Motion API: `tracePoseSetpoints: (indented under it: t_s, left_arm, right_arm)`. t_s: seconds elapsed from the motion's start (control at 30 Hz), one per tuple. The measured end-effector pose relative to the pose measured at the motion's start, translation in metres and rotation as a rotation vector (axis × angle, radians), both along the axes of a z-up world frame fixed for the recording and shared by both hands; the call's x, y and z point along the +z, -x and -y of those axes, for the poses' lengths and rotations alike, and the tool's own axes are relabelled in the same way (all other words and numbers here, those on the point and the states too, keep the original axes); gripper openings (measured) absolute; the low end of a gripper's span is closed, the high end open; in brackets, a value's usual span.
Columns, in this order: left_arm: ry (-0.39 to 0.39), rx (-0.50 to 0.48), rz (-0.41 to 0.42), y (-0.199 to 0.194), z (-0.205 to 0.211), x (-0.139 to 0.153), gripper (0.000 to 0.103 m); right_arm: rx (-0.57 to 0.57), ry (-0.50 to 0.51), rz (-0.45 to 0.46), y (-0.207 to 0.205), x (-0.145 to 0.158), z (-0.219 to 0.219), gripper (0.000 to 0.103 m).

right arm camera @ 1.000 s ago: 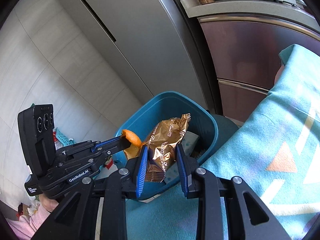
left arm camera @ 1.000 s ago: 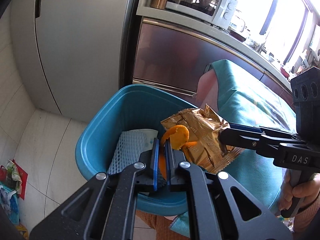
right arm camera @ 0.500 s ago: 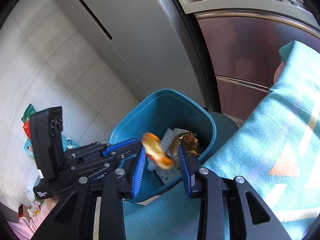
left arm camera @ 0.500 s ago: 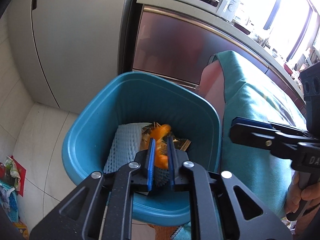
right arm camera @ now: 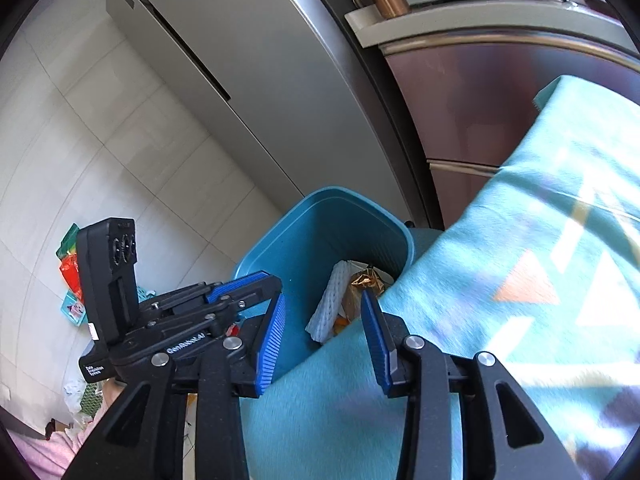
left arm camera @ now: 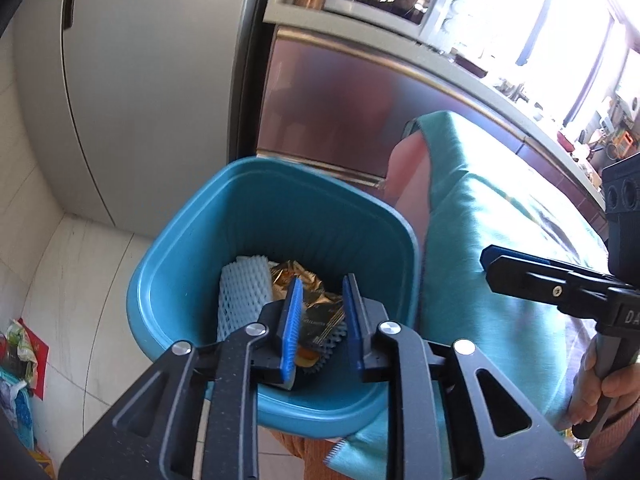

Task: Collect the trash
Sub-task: 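Move both tools back over the table toward the tissue and orange peel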

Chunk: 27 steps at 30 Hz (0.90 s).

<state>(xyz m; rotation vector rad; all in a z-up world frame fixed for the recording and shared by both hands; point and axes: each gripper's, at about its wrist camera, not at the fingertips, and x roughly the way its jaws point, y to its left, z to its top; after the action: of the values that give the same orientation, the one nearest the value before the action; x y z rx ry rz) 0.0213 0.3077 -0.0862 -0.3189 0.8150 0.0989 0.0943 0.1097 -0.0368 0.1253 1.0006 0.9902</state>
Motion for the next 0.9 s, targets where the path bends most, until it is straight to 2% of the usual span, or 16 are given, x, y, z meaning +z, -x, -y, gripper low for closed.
tracePoseSetpoints:
  t_s: [0.17,0.27,0.33,0.53,0.73,0.9]
  left_arm:
    - [-0.008,-0.045,0.073,0.01,0.016,0.022,0.031]
    - [-0.003,-0.086,0.119,0.013,0.033,0.035,0.038]
    - [0.004,-0.115,0.142,0.013,0.047,0.042,0.047]
    - [0.026,-0.229,0.185,0.007,0.095,0.057,0.051]
    - [0.013,-0.341,0.185,-0.003,0.159,0.062,0.052]
    - [0.003,-0.399,0.187,-0.008,0.202,0.067,0.054]
  right_arm:
    - [-0.021,-0.03,0.027,0.01,0.01,0.026,0.042]
    - [-0.048,-0.048,0.052,0.016,0.018,0.047,0.047]
    - [-0.072,-0.058,0.064,0.019,0.021,0.063,0.047]
    - [-0.187,-0.065,0.104,0.026,0.032,0.124,0.048]
    - [-0.326,-0.061,0.12,0.034,0.032,0.192,0.048]
    - [-0.406,-0.063,0.126,0.042,0.028,0.232,0.048]
